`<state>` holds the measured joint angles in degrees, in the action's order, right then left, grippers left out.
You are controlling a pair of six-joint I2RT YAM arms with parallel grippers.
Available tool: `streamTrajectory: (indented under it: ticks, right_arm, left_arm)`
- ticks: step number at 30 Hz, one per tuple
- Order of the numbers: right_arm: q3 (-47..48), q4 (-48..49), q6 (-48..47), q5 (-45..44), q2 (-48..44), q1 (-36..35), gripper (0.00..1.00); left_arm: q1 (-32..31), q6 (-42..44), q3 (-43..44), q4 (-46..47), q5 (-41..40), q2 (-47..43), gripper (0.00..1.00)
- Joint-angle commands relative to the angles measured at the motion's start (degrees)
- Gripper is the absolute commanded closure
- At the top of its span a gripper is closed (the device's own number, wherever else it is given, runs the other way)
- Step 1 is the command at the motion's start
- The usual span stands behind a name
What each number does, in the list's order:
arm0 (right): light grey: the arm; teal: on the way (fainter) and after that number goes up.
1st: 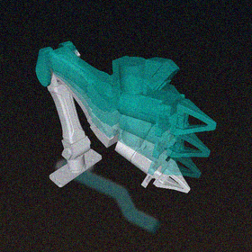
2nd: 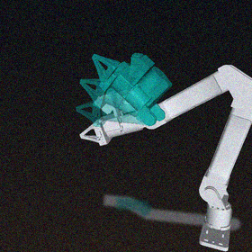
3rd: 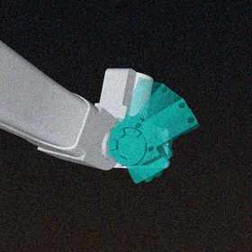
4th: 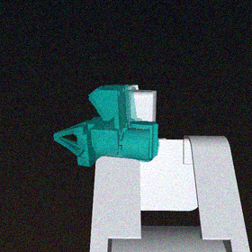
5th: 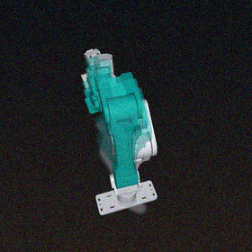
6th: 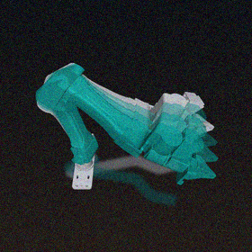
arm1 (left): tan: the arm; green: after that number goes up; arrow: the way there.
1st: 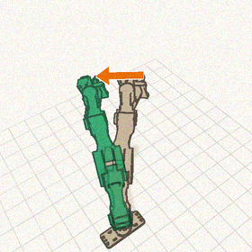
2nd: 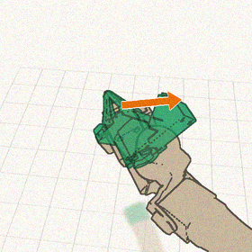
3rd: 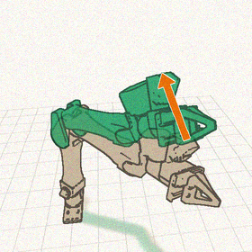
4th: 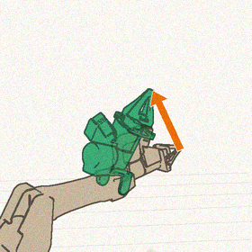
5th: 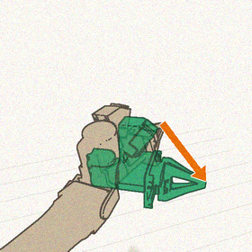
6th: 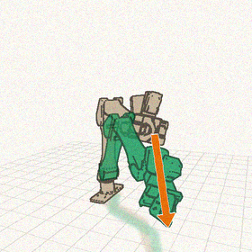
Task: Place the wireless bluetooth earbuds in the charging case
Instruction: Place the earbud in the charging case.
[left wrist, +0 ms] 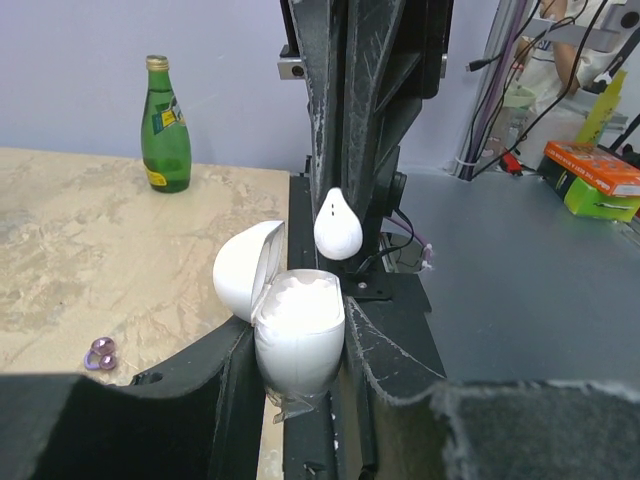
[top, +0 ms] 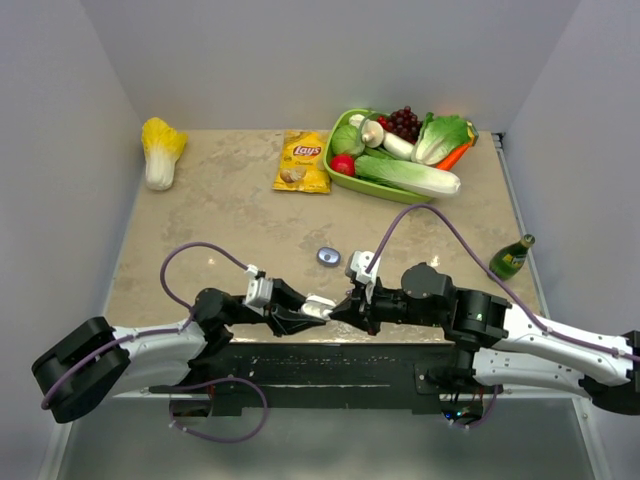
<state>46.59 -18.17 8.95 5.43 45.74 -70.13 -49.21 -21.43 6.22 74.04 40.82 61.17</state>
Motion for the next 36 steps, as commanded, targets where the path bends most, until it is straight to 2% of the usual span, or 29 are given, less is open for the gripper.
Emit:
streamTrajectory:
  ticks: [1, 12, 27, 31, 36]
  right_arm:
    - [-0.1, 1.7, -0.4, -1.4, 0.5, -0.3, 1.00]
    - [-0.8, 2.4, -0.1, -4.6, 1.0, -0.3, 1.00]
    - [-0.8, 2.9, 0.2, -4.8, 2.4, -0.9, 1.00]
    - [-0.7, 2.3, 0.7, -5.3, 1.0, -1.2, 0.83]
    - [-0.2, 1.7, 1.1, -6.7, -0.2, -1.1, 0.77]
  left_arm:
    - [-0.3, 1.8, 2.3, 14.5, -0.9, -1.1, 1.00]
    - [-0.6, 1.3, 2.2, 14.6, -0.7, -1.3, 1.00]
    - [-1.2, 1.3, 1.6, 15.7, -2.1, -0.5, 1.00]
    - [-1.2, 2.3, 1.6, 14.3, -2.8, -1.3, 1.00]
    - [-1.2, 2.6, 1.5, 13.6, -3.6, -1.9, 1.00]
